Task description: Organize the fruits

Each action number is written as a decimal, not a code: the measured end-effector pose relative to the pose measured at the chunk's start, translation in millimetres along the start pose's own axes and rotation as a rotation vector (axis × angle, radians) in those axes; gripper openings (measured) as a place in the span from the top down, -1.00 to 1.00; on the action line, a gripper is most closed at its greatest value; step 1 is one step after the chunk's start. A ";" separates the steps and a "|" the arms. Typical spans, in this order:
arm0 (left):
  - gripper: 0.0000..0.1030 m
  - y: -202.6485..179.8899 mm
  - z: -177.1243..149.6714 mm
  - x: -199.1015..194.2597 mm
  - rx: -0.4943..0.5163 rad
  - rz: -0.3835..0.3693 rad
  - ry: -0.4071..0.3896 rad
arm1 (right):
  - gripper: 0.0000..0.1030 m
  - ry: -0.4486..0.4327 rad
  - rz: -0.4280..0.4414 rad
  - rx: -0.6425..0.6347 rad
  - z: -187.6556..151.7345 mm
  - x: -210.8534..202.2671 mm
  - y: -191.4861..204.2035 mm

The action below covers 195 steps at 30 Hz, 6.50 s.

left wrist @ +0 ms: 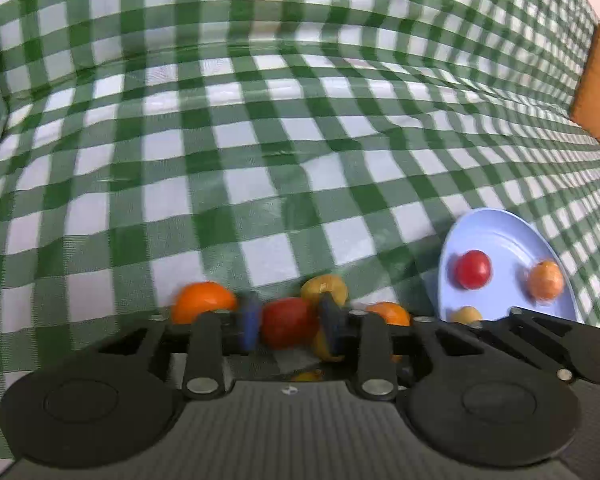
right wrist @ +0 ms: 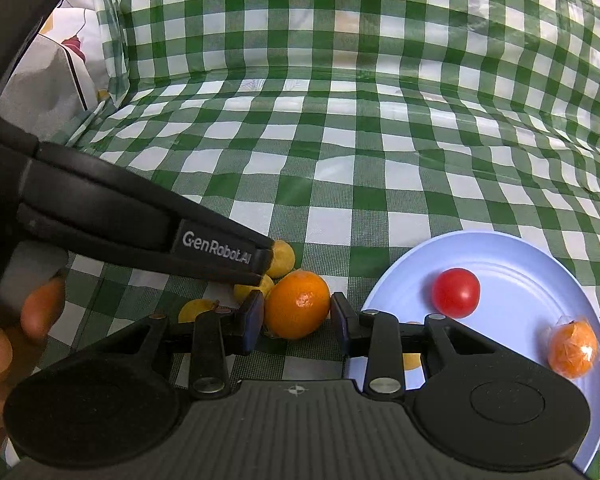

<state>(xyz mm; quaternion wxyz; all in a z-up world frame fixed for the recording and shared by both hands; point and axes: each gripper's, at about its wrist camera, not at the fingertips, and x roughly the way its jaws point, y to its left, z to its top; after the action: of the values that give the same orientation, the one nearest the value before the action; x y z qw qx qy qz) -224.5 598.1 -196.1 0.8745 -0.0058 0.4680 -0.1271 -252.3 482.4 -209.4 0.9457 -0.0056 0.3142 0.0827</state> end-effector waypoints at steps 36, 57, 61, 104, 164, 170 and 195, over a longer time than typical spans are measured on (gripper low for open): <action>0.37 2.6 5.5 -60.5 -0.120 0.182 -0.112 | 0.42 -0.115 0.013 0.036 3.3 -55.4 -33.5; 0.37 14.7 12.3 -49.3 -0.161 0.144 -0.100 | 0.06 -0.047 -0.170 -0.368 0.2 21.7 30.7; 0.37 14.8 13.2 -51.7 -0.170 0.145 -0.104 | 0.25 -0.034 -0.166 -0.411 -5.2 23.4 38.1; 0.37 -71.0 9.0 -45.3 0.016 0.159 -0.140 | 0.25 -0.237 -0.202 0.175 -15.8 -110.9 -121.2; 0.32 -147.1 -18.0 -45.4 0.221 -0.083 -0.128 | 0.06 -0.243 -0.247 0.175 -19.1 -108.8 -122.7; 0.32 -149.1 -18.8 -45.2 0.219 -0.078 -0.128 | 0.06 -0.241 -0.247 0.177 -19.2 -108.6 -123.1; 0.45 -123.9 -11.5 -47.3 0.152 -0.001 -0.149 | 0.07 -0.257 -0.229 0.157 -15.9 -110.4 -111.3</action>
<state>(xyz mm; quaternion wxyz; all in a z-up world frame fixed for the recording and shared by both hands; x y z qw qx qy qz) -285.8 490.3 -147.9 0.9048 0.0512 0.3906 -0.1618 -331.0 354.7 -161.0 0.9789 0.0433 0.1934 -0.0502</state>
